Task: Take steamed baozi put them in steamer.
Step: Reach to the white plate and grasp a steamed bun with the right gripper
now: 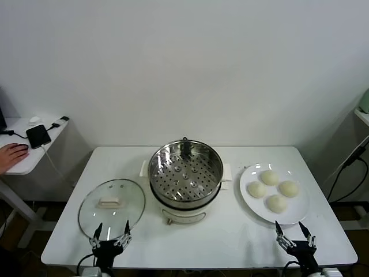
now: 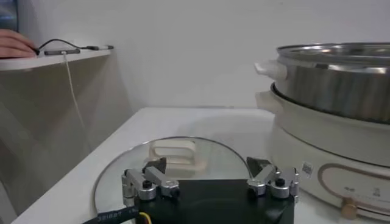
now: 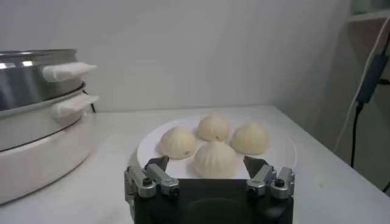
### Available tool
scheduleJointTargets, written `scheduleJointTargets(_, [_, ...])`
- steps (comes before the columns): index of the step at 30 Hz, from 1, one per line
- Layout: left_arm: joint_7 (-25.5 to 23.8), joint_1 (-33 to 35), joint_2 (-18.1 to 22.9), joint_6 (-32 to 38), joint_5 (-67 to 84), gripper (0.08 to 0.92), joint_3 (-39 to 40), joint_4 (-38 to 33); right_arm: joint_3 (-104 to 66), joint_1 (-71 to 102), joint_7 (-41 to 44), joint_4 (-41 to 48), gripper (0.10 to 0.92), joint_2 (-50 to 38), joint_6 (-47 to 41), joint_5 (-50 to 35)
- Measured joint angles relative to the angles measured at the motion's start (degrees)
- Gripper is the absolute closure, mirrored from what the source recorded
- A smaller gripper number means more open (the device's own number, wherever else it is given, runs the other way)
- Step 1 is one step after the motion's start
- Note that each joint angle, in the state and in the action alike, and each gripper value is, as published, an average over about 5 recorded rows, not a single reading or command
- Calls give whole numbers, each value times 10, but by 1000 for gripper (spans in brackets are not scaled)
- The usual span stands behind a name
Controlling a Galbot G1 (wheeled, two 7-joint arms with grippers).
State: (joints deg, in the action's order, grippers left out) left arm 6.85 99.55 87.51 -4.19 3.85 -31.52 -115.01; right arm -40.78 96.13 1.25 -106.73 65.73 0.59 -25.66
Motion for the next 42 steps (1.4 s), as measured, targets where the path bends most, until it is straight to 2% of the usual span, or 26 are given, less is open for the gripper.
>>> scheduleJointTargets(6, [1,-1,-2,1,0,177,6,0,7,-84,12,21,203,-52,-53,11])
scheduleJointTargets(12, [2,-5,-8,2,4,177,9,5,65,-229,67,92,203,-149,-106,45])
scheduleJointTargets(18, [3,-10,-16,7,8,177,11,16,197,-400,198,182,203,-257,-116,102])
scheduleJointTargets(24, [3,-13,-19,12,9,177,11,25,403,-619,373,298,203,-319,-48,166])
scheduleJointTargets(32, [5,-10,-18,21,9,177,10,36,706,-907,557,449,203,-322,36,215])
scheduleJointTargets(37, [5,-11,-16,25,8,177,10,42,852,-1012,613,531,203,-290,58,226])
scheduleJointTargets(42, [6,-14,-15,28,8,177,9,48,926,-1057,634,601,203,-250,66,225])
